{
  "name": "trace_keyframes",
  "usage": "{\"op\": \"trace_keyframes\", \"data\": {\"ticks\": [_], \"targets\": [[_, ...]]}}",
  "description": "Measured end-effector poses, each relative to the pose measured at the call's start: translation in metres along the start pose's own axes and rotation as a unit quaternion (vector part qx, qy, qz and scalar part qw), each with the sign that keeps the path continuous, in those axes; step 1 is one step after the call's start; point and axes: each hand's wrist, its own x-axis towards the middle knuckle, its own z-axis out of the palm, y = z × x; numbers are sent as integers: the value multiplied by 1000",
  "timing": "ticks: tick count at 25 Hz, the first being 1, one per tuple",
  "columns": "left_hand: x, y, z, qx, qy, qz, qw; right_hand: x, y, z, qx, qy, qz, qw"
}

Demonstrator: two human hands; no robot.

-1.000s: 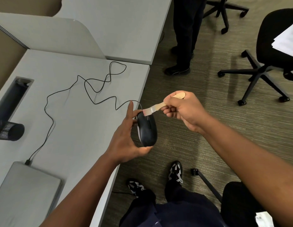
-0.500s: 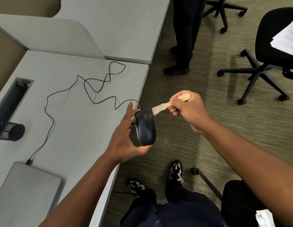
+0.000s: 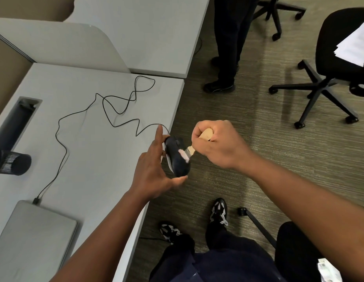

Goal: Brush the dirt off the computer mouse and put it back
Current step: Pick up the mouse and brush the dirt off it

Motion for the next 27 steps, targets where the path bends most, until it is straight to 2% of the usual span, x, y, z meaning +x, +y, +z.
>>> {"op": "trace_keyframes", "data": {"ticks": [4, 11, 16, 19, 21, 24, 25, 27], "targets": [[0, -1, 0, 14, -6, -12, 1000, 3, -1, 4, 34, 50, -37, 998], [-6, -6, 2, -27, 4, -33, 999, -2, 8, 2, 11, -65, 11, 998], [-5, -3, 0, -34, 12, -28, 999, 3, 14, 10, 192, -36, 68, 978], [-6, 2, -1, -32, 18, -27, 999, 5, 22, 9, 194, -59, 108, 973], [-7, 1, -2, -40, 24, -41, 998, 4, 29, 2, 156, -84, 124, 976], [-6, -1, -5, -47, 23, -46, 998, 1, 32, -6, 97, -33, 82, 991], [-5, -2, -5, -48, 20, -45, 998, 1, 29, -6, 124, -21, 60, 990], [-4, 0, -5, -51, 17, -45, 998, 1, 24, -2, 184, -57, 25, 981]]}}
